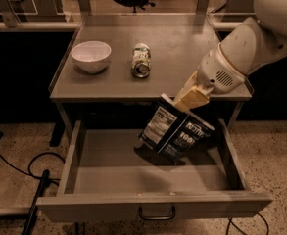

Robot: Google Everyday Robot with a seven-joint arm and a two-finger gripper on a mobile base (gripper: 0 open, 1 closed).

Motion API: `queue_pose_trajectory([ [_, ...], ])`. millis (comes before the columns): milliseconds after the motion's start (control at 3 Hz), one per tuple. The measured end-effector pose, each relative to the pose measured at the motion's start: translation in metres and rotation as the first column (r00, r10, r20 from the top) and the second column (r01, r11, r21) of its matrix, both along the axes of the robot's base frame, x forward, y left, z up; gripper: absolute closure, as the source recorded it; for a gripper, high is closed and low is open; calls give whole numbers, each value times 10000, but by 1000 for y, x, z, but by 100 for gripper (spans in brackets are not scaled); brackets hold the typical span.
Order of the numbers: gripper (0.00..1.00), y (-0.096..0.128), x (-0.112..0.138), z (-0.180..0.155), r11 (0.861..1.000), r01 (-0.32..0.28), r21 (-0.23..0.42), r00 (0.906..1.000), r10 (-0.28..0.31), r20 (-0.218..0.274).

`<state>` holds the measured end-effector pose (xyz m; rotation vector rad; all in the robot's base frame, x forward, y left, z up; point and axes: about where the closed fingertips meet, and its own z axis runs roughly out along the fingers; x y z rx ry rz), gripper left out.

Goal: Place blue chip bag into top drawer

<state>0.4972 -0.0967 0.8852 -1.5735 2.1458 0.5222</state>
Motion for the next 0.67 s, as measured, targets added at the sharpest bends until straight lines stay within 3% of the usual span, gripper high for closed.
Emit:
queue_pose_trajectory([
  [333,100,9,0,-28,9933,621,977,9948,-538,-861],
  [667,100,10,-1,-29,9932,624,983,9947,-538,-877],
])
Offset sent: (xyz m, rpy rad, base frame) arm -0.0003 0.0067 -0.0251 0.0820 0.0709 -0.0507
